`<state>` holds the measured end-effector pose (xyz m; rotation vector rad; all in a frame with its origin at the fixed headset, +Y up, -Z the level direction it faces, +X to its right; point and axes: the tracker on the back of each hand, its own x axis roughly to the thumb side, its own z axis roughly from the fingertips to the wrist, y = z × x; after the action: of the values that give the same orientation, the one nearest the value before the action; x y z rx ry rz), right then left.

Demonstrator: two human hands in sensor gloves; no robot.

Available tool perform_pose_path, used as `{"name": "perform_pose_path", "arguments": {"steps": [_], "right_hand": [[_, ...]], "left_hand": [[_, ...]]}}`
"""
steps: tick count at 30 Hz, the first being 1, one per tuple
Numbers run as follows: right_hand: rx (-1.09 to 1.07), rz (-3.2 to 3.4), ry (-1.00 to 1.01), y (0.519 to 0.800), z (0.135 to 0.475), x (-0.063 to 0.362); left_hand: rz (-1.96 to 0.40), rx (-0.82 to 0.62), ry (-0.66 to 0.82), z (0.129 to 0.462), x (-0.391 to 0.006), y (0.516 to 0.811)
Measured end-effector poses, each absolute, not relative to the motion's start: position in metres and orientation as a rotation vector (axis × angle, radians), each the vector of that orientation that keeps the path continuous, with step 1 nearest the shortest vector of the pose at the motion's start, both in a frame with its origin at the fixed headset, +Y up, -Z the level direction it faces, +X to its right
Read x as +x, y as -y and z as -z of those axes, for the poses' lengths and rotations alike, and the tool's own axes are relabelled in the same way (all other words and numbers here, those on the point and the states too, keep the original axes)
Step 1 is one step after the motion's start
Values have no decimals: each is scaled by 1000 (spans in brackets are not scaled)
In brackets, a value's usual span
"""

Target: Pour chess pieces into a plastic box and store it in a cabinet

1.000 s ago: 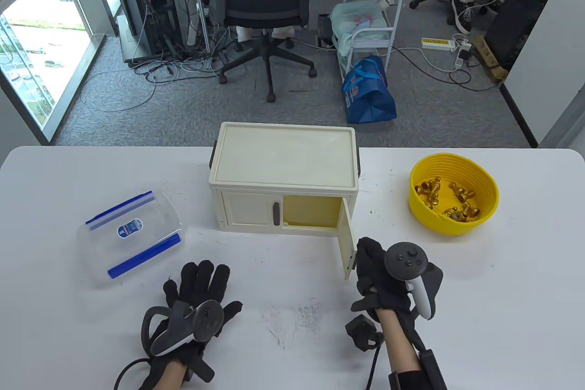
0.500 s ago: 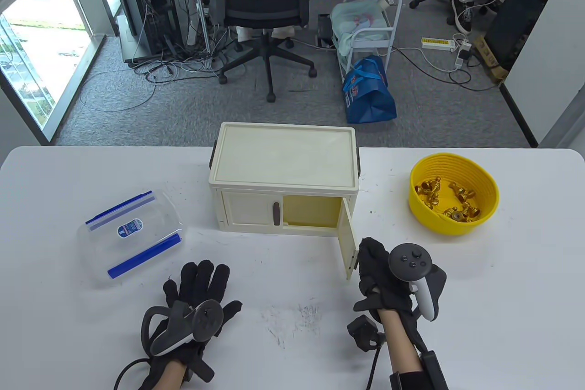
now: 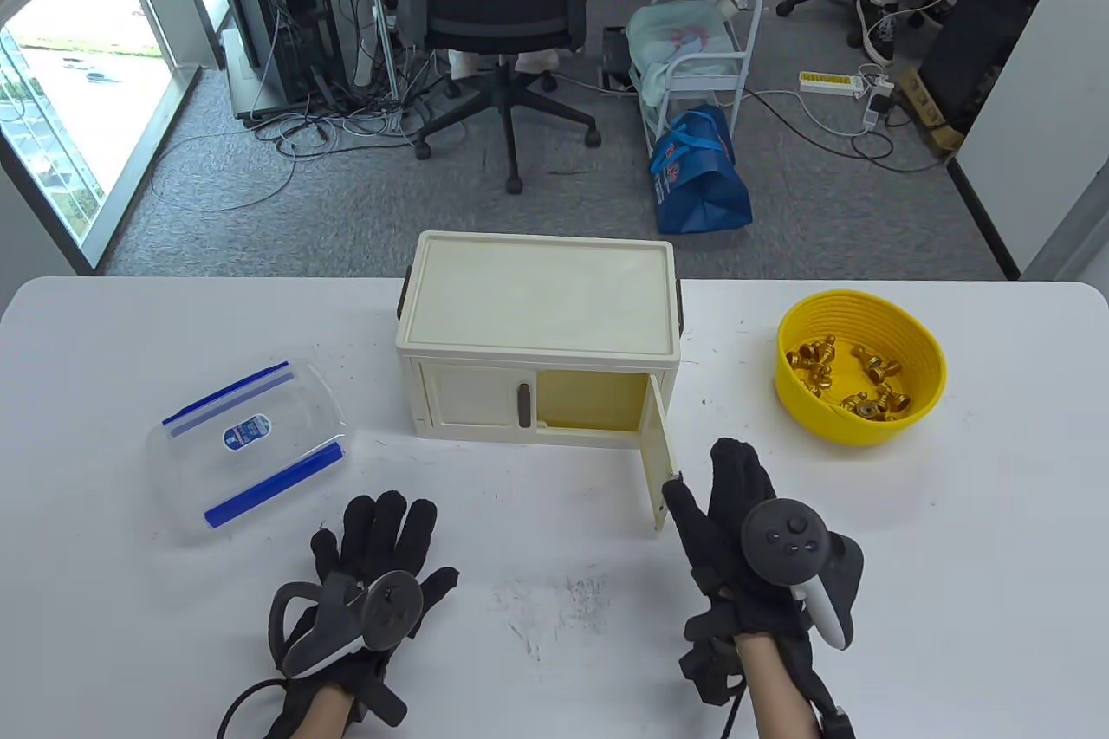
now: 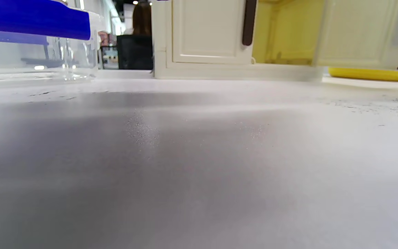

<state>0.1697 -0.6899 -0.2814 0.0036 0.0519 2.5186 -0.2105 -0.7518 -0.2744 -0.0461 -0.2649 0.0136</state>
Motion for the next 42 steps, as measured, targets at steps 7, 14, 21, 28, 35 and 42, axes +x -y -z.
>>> {"name": "perform_pose_path", "arguments": {"steps": [7,14,21,28,35,42], "right_hand": [[-65,-2789,-251,737,274,160],[-182,-2840,-469,772,283,163],[-131,-2875,-386,769,276,157],[-103,-2863,-425,771,274,157],[-122,-2817,-445,772,273,165],[-124,-2723,-499,774,274,177]], "left_hand": [[-18,-49,272,274,-209,753],[-69,-34,256,275,-207,753],[-137,56,125,289,-191,734],[-194,-10,-37,341,-161,686],[-272,14,-139,394,-107,667],[-74,34,-246,423,-68,668]]}}
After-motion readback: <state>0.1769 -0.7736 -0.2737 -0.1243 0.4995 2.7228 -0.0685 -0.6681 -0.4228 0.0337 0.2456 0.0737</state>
